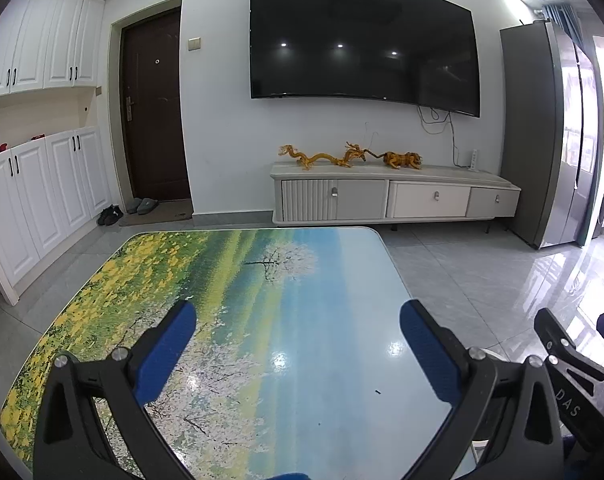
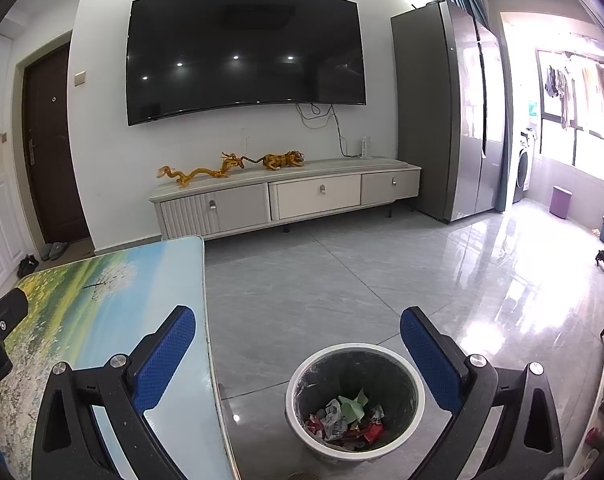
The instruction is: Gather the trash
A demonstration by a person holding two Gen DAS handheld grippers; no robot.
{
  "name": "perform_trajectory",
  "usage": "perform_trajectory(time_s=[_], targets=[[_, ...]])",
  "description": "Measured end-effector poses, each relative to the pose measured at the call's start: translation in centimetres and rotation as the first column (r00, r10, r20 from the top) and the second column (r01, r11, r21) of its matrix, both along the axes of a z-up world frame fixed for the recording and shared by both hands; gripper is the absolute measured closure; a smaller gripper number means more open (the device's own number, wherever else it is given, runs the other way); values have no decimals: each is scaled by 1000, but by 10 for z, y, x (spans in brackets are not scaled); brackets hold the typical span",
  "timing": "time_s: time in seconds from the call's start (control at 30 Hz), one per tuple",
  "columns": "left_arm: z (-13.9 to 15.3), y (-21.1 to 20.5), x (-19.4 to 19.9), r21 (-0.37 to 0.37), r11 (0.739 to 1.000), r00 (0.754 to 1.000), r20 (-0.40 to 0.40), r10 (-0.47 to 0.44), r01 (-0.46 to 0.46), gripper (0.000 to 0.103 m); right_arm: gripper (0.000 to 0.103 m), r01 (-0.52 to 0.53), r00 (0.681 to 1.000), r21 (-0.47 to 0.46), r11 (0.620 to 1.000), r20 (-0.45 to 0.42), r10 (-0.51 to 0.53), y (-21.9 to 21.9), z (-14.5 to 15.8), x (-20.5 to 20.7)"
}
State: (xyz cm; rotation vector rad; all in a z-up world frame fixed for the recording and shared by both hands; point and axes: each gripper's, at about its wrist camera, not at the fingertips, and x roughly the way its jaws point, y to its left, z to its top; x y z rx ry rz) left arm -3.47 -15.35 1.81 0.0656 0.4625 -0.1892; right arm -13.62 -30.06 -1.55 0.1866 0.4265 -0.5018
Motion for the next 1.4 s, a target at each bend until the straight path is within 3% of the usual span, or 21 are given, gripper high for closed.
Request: perform_trajectory(time_s=[1.4], targets=[[-11, -4, 6, 3, 1000, 999, -42, -13, 13, 1, 0, 4, 1000, 23, 1000, -22, -4, -6, -5, 3]])
